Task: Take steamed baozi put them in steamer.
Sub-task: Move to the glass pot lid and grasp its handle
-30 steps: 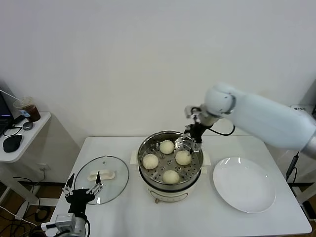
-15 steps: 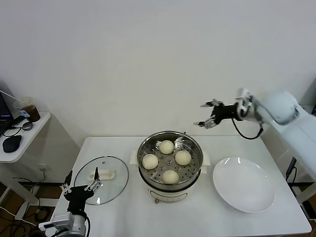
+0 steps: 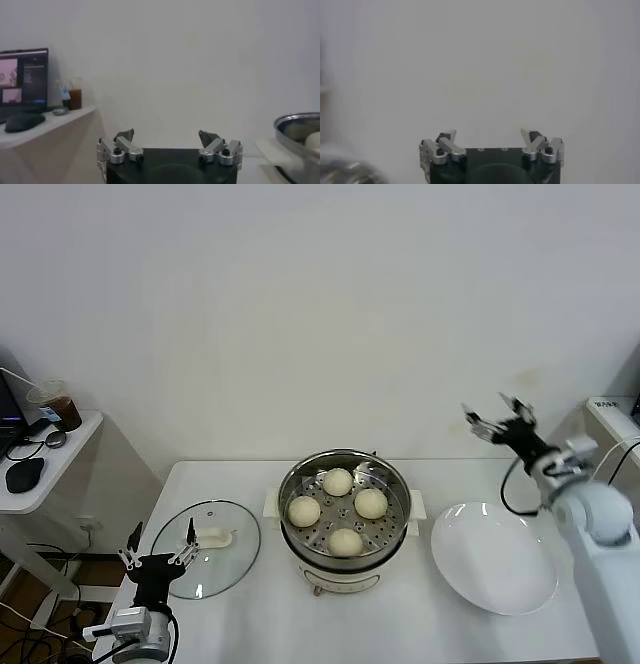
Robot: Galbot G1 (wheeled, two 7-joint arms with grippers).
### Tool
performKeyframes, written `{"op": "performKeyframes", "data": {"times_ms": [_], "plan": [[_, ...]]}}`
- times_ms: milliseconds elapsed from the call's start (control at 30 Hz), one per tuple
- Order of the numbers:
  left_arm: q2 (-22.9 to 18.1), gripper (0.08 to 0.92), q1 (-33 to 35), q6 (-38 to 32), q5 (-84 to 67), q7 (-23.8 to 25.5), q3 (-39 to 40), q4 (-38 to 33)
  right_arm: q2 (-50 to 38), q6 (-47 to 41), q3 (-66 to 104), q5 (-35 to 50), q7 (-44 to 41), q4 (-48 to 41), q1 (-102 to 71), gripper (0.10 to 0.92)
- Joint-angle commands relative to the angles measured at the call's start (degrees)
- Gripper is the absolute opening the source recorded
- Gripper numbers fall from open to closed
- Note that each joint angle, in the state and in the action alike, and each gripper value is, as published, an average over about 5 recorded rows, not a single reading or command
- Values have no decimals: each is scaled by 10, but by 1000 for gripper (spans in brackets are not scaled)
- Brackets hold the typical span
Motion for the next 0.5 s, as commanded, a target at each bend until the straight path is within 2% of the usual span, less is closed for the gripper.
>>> {"op": "performKeyframes", "data": {"times_ms": [33, 133, 200, 400, 500], "plan": [[39, 823, -39, -51, 245, -8, -16, 80, 154, 45, 135, -5, 102, 57, -217, 823], [67, 823, -44, -69, 422, -7, -11, 91, 159, 48, 131, -15, 102, 52, -220, 823], [94, 823, -47, -85, 549, -24, 5, 104, 162, 51, 126, -22, 101, 50, -220, 823], [176, 823, -60, -140, 796, -182, 47, 212, 167, 57, 119, -32, 99, 62, -223, 823], [188, 823, -68, -112, 861, -216, 51, 261, 168, 58, 120, -35, 99, 62, -229, 823]]}}
